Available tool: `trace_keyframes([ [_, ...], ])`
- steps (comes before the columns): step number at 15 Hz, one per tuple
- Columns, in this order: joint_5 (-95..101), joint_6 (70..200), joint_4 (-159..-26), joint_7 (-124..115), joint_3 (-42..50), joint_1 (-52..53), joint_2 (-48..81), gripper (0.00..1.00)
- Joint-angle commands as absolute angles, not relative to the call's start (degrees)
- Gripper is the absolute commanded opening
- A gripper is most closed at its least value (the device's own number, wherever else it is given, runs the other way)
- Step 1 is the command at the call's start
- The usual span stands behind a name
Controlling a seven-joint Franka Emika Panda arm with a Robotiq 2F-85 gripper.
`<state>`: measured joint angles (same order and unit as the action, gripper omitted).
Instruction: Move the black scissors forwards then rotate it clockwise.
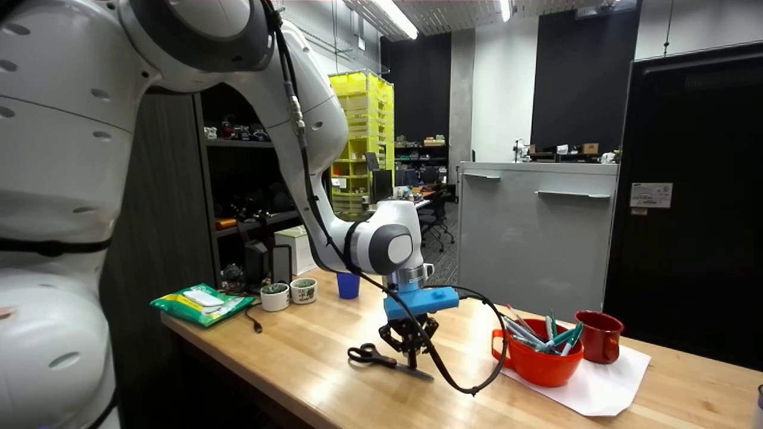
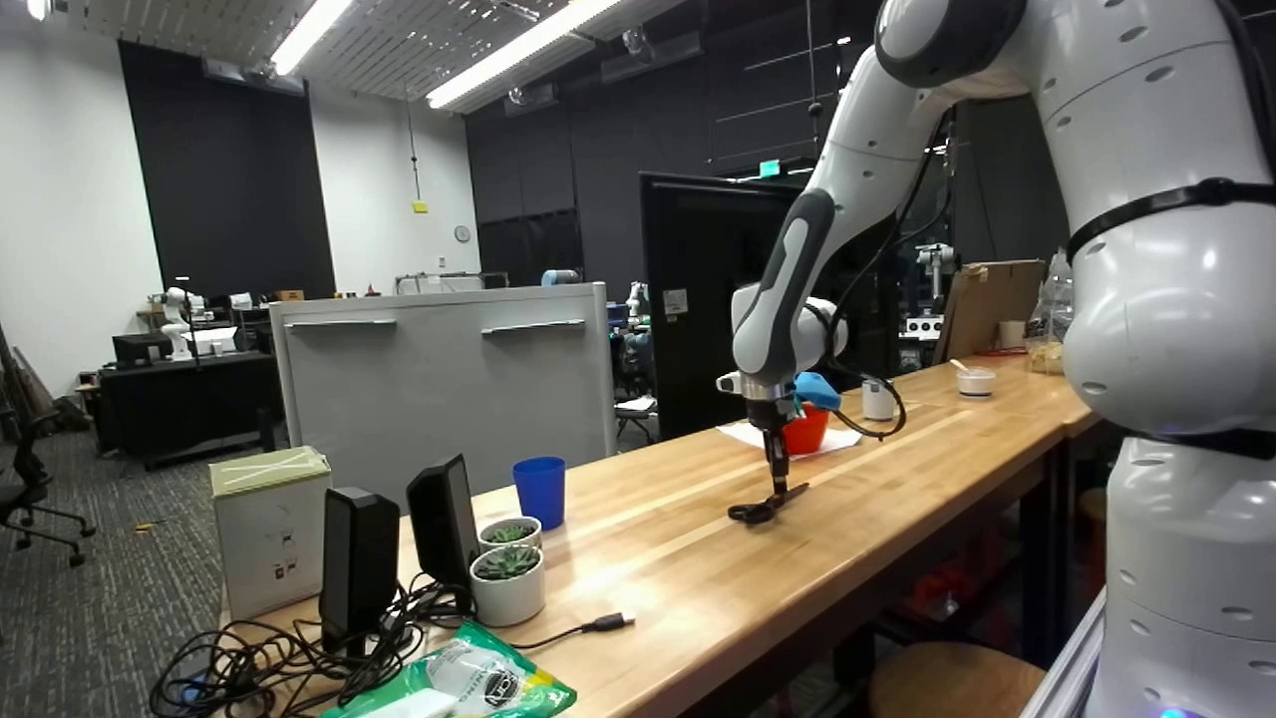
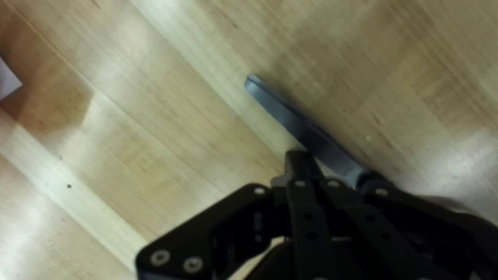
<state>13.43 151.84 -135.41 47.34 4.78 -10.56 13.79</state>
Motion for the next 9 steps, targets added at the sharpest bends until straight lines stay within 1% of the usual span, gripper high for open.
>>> trace_keyframes([
  [1,15.7,152.8,-138.9,45.1,5.7,-9.9,12.3,0.0],
  [5,17.4,153.0,-139.1,43.7,5.9,-9.5,11.5,0.0],
  [9,23.2,152.9,-139.3,38.9,6.6,-7.5,9.4,0.0],
])
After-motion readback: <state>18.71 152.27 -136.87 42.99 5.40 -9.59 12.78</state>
